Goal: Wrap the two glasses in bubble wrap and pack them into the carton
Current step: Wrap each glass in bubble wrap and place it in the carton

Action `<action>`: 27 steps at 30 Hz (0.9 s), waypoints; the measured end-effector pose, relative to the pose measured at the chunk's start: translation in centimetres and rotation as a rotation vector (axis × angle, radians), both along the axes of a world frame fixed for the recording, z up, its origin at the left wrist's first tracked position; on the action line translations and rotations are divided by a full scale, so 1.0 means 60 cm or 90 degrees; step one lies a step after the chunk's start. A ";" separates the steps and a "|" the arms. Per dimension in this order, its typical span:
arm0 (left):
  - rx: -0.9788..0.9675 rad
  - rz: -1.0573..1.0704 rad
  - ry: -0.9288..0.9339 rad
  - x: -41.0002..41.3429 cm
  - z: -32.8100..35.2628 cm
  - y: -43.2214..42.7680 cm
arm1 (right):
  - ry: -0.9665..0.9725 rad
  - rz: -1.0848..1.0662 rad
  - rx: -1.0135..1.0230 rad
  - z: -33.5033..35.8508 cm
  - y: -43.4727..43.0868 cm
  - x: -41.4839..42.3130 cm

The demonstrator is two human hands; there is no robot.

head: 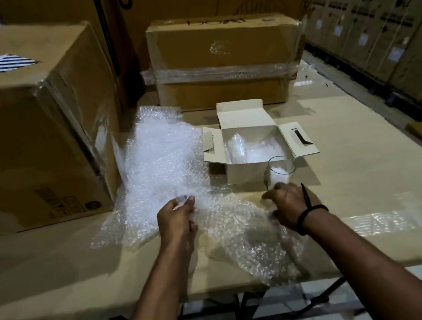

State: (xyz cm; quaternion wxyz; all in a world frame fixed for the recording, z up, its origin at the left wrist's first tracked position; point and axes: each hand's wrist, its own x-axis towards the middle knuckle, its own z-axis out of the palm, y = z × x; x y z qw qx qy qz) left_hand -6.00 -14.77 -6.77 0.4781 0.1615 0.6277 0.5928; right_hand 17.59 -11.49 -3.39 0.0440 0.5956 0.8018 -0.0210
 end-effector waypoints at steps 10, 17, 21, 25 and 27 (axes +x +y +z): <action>0.232 -0.084 0.303 0.063 -0.016 -0.038 | 0.083 0.128 -0.116 -0.107 -0.041 -0.009; 0.395 -0.189 0.629 0.085 -0.032 -0.056 | 0.650 -0.127 0.050 -0.047 -0.030 0.006; 0.450 -0.274 0.667 0.111 -0.043 -0.073 | 0.713 -0.211 -0.141 -0.015 -0.016 0.002; 0.415 -0.261 0.817 0.111 -0.043 -0.085 | 0.652 -0.214 -0.107 -0.024 -0.017 0.009; 0.310 -0.278 0.875 0.097 -0.048 -0.088 | 0.642 -0.203 -0.075 -0.024 -0.021 0.025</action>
